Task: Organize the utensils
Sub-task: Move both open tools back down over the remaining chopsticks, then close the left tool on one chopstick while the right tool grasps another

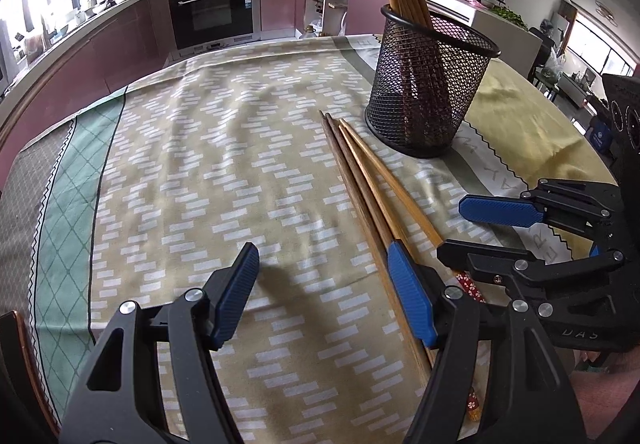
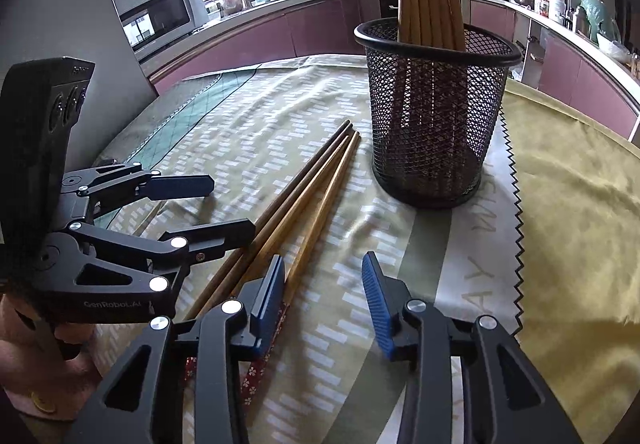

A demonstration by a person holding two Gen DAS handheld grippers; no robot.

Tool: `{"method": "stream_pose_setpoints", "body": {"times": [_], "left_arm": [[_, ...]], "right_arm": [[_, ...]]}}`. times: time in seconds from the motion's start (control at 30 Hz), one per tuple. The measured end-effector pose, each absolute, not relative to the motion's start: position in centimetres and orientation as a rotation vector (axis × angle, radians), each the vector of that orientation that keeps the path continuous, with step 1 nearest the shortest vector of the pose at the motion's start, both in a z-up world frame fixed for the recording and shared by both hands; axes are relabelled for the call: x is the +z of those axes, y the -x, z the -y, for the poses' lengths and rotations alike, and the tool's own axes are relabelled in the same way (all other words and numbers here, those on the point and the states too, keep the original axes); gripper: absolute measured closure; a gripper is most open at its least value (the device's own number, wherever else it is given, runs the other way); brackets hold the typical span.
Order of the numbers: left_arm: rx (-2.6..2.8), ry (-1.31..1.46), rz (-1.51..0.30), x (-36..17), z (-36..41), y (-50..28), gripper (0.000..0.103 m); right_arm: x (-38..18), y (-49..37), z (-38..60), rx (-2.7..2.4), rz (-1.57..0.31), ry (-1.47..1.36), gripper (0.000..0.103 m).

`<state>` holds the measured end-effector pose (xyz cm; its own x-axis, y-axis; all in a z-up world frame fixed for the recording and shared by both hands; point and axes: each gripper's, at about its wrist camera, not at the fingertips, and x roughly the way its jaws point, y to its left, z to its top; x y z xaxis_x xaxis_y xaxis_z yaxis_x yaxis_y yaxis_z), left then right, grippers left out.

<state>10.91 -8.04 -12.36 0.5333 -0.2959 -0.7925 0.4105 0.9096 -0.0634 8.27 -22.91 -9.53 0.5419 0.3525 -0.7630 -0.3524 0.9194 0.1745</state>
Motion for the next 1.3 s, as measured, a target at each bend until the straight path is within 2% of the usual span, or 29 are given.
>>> {"method": "stream_pose_setpoints", "body": {"times": [0.33,0.47,0.6,0.67,1.03,1.2,1.3], "left_arm": [[-0.417,-0.147,-0.922,-12.4,8.2,-11.2,0.038],[-0.424,-0.152,-0.922,-12.4,8.4,-11.4,0.045],[-0.434,-0.158,-0.922,-12.4,8.8,-11.6,0.061],[-0.434,-0.168,-0.923,-12.4,9.1,-11.8,0.064],[-0.431,-0.146,-0.949,-12.5,9.5,-14.2,0.07],[-0.431,-0.136,-0.957,-12.5,9.8,-15.1,0.079],[-0.432,-0.128,-0.961,-12.5,9.9,-15.3,0.081]], "right_arm": [[-9.6,-8.4,23.0,0.42,-0.907,0.004,0.065],[-9.5,-8.5,22.7,0.416,-0.906,0.017,0.065],[-9.6,-8.7,22.6,0.41,-0.905,0.026,0.066],[-9.6,-8.9,22.5,0.408,-0.905,0.029,0.067],[-9.7,-10.2,21.9,0.399,-0.902,0.043,0.071],[-9.7,-10.5,22.0,0.395,-0.903,0.035,0.077],[-9.7,-10.6,22.1,0.386,-0.904,0.029,0.081]]}}
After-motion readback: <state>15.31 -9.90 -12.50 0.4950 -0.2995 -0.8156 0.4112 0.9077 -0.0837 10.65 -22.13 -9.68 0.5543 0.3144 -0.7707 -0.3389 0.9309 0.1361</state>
